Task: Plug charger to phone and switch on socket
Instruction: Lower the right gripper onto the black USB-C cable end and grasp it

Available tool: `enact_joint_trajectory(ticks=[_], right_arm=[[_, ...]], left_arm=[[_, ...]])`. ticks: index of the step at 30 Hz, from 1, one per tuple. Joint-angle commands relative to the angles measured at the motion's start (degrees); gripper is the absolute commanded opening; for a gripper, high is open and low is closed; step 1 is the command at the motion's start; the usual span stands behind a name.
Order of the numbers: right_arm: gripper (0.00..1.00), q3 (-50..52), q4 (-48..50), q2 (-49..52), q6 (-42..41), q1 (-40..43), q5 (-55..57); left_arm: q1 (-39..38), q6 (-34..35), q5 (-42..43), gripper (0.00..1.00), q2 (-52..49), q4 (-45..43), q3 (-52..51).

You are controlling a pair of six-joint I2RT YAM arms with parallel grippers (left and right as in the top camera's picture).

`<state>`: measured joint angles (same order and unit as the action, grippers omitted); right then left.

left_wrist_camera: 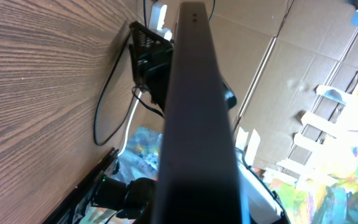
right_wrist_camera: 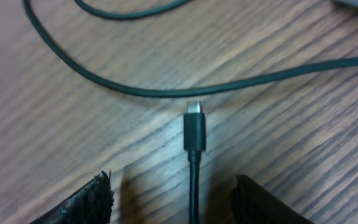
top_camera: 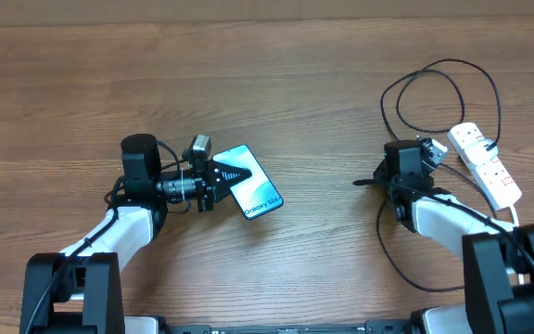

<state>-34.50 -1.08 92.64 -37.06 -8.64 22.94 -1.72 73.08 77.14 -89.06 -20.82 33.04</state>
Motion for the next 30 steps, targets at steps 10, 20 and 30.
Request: enact_joint_trajectory(ticks=[10,20,30], right_arm=[[0.26,-0.4,0.5,5.8,1.4,1.9,-12.0],[0.16,-0.4,0.6,5.8,13.5,1.9,-40.6],[0.37,-0.5,0.3,5.8,14.9,1.9,-32.5]], left_arm=[[0.5,-0.6,-0.1,0.04,-0.1,-0.4,0.7],[0.5,-0.2,-0.9,0.04,-0.1,-0.4,0.7],[0.5,-0.2,-1.1,0.04,-0.1,-0.4,0.7]])
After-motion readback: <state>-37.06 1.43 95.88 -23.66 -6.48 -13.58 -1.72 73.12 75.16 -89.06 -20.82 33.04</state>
